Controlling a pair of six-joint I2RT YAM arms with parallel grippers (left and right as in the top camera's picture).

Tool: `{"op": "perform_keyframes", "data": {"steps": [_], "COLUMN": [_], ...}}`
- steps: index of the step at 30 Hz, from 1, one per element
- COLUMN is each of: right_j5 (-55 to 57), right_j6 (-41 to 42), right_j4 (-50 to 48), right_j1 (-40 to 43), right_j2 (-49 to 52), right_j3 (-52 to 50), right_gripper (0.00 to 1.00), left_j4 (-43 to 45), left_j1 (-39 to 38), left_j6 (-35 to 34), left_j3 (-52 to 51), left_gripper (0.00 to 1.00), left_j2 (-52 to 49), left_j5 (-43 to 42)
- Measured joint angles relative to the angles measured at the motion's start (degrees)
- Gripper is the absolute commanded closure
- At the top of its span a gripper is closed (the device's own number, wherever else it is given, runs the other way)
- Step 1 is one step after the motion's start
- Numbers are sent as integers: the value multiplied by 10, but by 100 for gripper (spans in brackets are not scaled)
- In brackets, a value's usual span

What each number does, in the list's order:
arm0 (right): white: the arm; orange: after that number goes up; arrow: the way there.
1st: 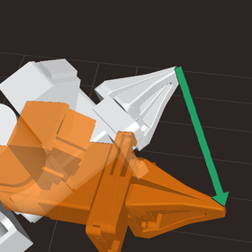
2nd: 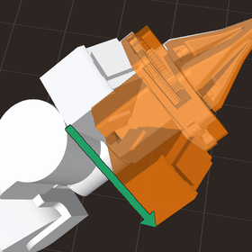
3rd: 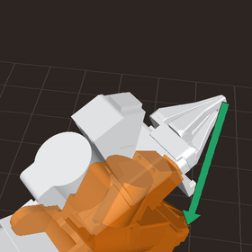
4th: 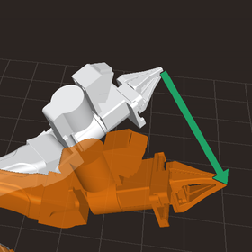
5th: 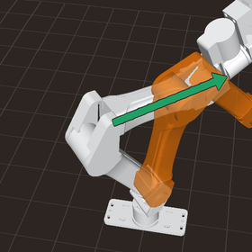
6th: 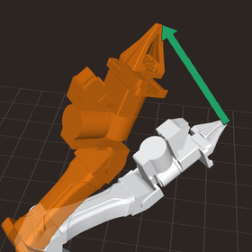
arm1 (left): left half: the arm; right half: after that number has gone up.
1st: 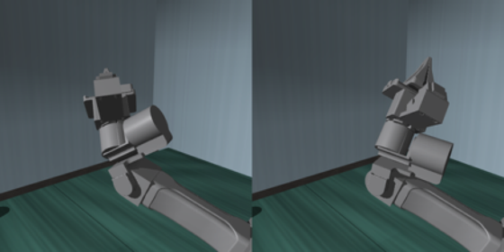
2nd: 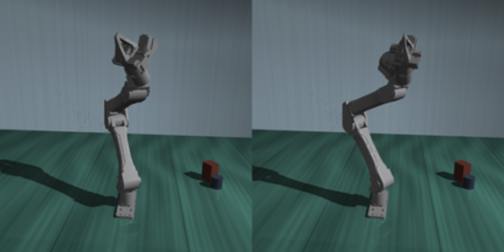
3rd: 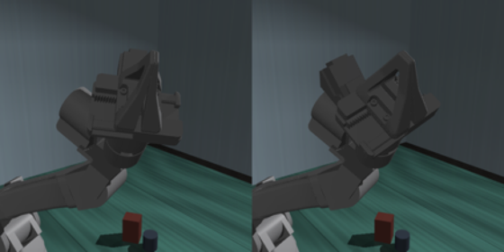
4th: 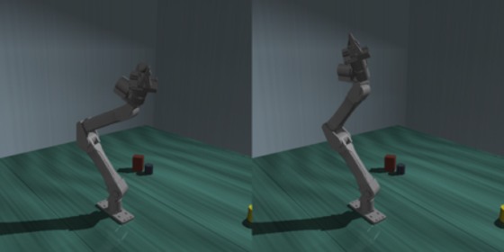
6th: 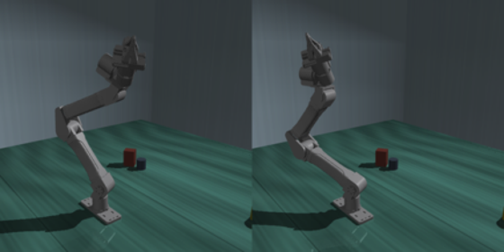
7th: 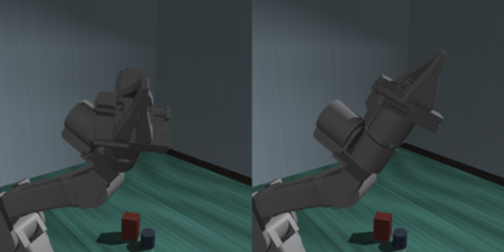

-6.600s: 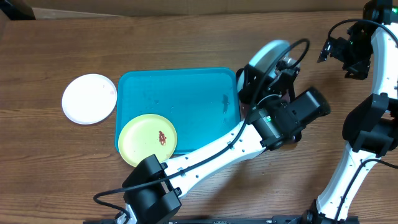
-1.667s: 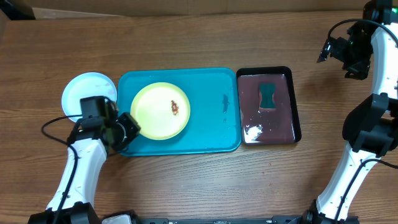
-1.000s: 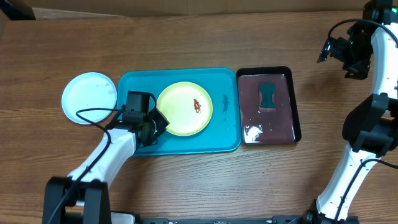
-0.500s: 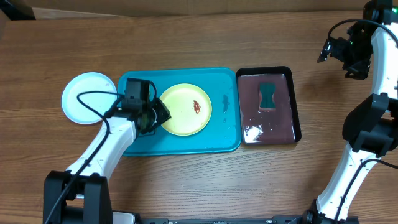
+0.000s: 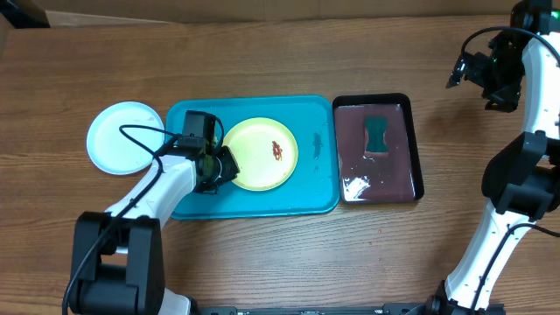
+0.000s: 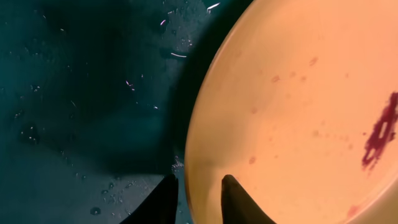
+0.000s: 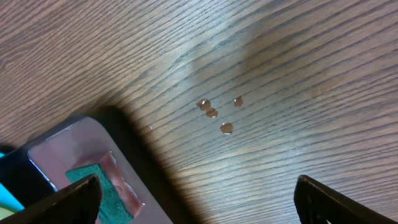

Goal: Clean dirty plates on tray and stack at the side
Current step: 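Reach the right gripper into the brown tray and grasp the sponge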

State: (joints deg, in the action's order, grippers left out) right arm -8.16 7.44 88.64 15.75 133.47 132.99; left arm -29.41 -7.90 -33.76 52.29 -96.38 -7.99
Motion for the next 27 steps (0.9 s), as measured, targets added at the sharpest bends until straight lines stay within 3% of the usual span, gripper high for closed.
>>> {"op": "perform_keyframes", "data": {"steps": [10,19,27], "right_j5": [0,0,0], "right_j6": [0,0,0], "right_j4": [0,0,0], "right_j1": [0,0,0], "right_j2": [0,0,0], "right_j3": [0,0,0], "right_gripper": [0,0,0], "left_j4": [17,15,11], "left_j1": [0,0,0], "left_j6": [8,10,10], "left_j3": [0,0,0], "left_gripper": [80,91,85], "left_j2": [-4,-4,-4], "left_j5": [2,2,2]}}
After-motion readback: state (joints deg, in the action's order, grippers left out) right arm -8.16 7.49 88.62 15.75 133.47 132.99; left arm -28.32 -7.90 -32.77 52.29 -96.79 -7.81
